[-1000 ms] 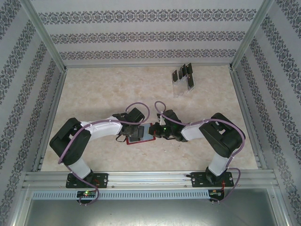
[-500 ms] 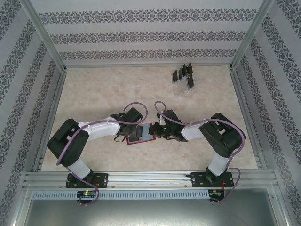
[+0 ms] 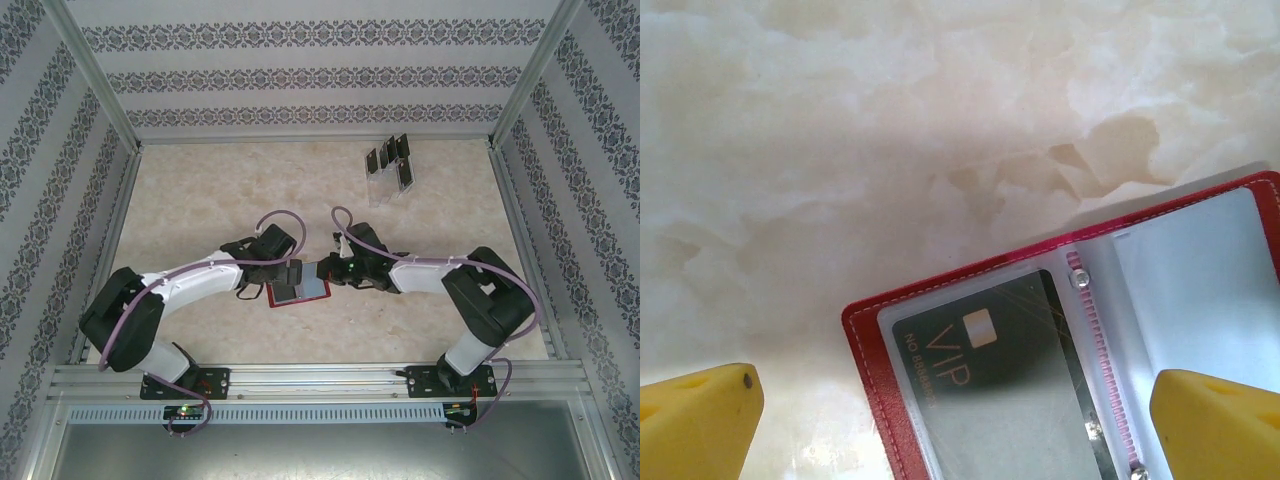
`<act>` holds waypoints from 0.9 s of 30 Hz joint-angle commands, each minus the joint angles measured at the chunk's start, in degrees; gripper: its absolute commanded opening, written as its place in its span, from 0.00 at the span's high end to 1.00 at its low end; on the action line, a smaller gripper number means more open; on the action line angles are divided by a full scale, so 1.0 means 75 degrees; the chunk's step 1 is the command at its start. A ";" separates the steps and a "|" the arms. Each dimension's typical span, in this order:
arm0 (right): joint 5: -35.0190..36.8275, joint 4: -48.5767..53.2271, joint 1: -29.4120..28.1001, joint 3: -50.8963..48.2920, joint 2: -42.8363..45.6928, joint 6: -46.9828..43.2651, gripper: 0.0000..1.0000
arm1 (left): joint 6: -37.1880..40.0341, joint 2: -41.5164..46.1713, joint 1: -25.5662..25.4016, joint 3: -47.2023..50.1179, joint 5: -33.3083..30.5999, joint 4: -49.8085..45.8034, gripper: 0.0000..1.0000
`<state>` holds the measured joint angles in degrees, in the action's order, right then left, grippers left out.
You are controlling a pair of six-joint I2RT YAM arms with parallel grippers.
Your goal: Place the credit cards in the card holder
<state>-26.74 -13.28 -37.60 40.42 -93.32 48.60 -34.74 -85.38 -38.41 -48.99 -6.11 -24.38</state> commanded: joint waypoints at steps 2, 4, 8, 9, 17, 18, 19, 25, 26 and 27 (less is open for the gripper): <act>0.0582 0.1497 0.0013 0.0458 0.0508 -0.0978 0.79 | -0.0172 0.0395 0.0169 0.0469 -0.0155 -0.0207 0.00; 0.0858 0.2013 -0.0040 0.0632 0.0579 -0.1369 0.74 | -0.0270 0.0517 0.0255 0.0644 -0.0199 -0.0307 0.00; 0.1583 0.3062 -0.0259 0.1213 0.0537 -0.2162 0.68 | -0.0347 0.0827 0.0439 0.1058 -0.0295 -0.0375 0.00; 0.1777 0.3348 -0.0320 0.1412 0.0482 -0.2376 0.67 | -0.0351 0.0898 0.0483 0.1143 -0.0322 -0.0392 0.00; 0.2154 0.4113 -0.0489 0.2582 -0.0420 -0.3238 0.63 | -0.0365 0.1015 0.0680 0.1627 -0.0247 -0.0068 0.00; 0.2152 0.4158 -0.0502 0.2695 -0.0538 -0.3304 0.63 | -0.0360 0.0990 0.0691 0.1658 -0.0228 -0.0023 0.00; 0.2159 0.4202 -0.0525 0.2790 -0.0648 -0.3358 0.62 | -0.0358 0.0960 0.0692 0.1676 -0.0211 0.0023 0.00; 0.2486 0.4492 -0.0689 0.3238 -0.1296 -0.3745 0.62 | -0.0354 0.0915 0.0699 0.1759 -0.0164 0.0145 0.00; 0.2516 0.4518 -0.0697 0.3287 -0.1389 -0.3789 0.62 | -0.0348 0.0919 0.0701 0.1762 -0.0160 0.0157 0.00; 0.2551 0.4524 -0.0718 0.3317 -0.1459 -0.3824 0.62 | -0.0348 0.0914 0.0704 0.1774 -0.0158 0.0168 0.00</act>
<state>-10.11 18.26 -42.17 63.29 -102.61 22.63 -36.51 -78.28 -33.93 -36.69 -7.51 -24.29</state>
